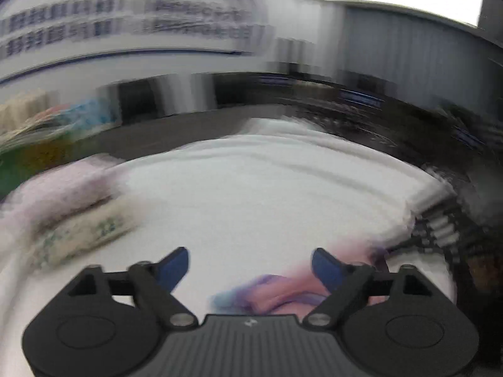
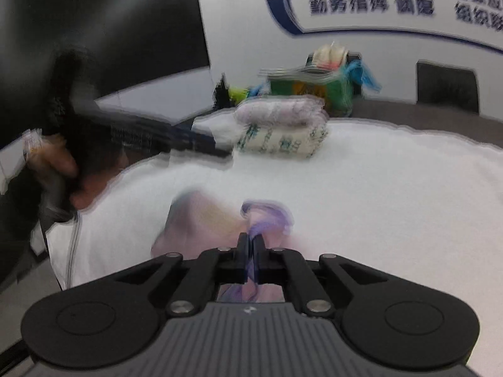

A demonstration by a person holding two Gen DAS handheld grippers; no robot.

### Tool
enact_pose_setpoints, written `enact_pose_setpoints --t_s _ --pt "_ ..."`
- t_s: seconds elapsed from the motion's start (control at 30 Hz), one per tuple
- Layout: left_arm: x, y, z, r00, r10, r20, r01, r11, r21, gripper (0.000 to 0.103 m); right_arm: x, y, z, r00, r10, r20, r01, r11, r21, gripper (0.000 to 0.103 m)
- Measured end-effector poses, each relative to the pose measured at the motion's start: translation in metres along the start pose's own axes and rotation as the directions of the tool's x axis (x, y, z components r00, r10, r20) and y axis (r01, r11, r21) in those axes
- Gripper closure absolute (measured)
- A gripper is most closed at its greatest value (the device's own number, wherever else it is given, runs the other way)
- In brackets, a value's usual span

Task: Fold clothes
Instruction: 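Lift the pink garment high with both grippers to unfold it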

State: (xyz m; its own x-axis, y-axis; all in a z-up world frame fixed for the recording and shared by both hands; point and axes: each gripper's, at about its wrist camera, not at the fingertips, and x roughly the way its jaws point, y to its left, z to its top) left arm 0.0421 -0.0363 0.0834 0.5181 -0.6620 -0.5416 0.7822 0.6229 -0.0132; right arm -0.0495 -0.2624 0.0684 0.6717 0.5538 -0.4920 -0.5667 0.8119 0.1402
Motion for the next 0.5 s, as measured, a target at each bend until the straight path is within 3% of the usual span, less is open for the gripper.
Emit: enact_pose_setpoints --t_s 0.03,0.1,0.13,0.2,0.27,0.33,0.43,0.5 --pt "0.016 0.001 0.000 0.999 -0.034 -0.031 0.035 0.998 0.051 0.017 -0.006 -0.004 0.004 1.000 -0.015 0.006 0.015 1.000 -0.008 0.101" --pt "0.050 0.008 0.001 0.985 -0.019 -0.173 0.024 0.999 0.031 0.027 -0.018 -0.012 0.013 0.999 -0.045 0.017 0.046 0.999 -0.024 0.101" --pt "0.064 0.014 0.000 0.971 -0.029 -0.235 0.025 1.000 -0.019 0.038 -0.019 -0.014 0.014 0.999 -0.052 0.011 0.053 0.998 -0.036 0.101" --pt "0.080 0.029 -0.004 0.949 -0.057 -0.310 0.021 0.993 -0.119 0.043 -0.016 -0.016 0.009 0.999 -0.051 -0.010 0.050 0.997 -0.050 0.101" --pt "0.080 0.042 -0.007 0.954 -0.067 -0.291 0.015 0.984 -0.178 0.052 -0.011 -0.017 0.003 0.998 -0.053 -0.034 0.050 0.997 -0.061 0.101" --pt "0.074 0.048 -0.007 0.960 -0.086 -0.267 0.026 0.975 -0.223 0.100 -0.005 -0.021 0.000 0.997 -0.049 -0.053 0.046 0.997 -0.060 0.101" --pt "0.046 0.045 0.015 0.984 -0.047 -0.173 0.003 0.969 -0.246 0.099 -0.005 -0.024 0.008 0.996 -0.076 -0.036 0.073 0.995 -0.070 0.101" --pt "0.023 0.041 0.031 0.995 -0.011 -0.099 -0.015 0.966 -0.260 0.099 -0.020 -0.018 0.031 0.992 -0.114 0.044 0.119 0.986 -0.116 0.102"
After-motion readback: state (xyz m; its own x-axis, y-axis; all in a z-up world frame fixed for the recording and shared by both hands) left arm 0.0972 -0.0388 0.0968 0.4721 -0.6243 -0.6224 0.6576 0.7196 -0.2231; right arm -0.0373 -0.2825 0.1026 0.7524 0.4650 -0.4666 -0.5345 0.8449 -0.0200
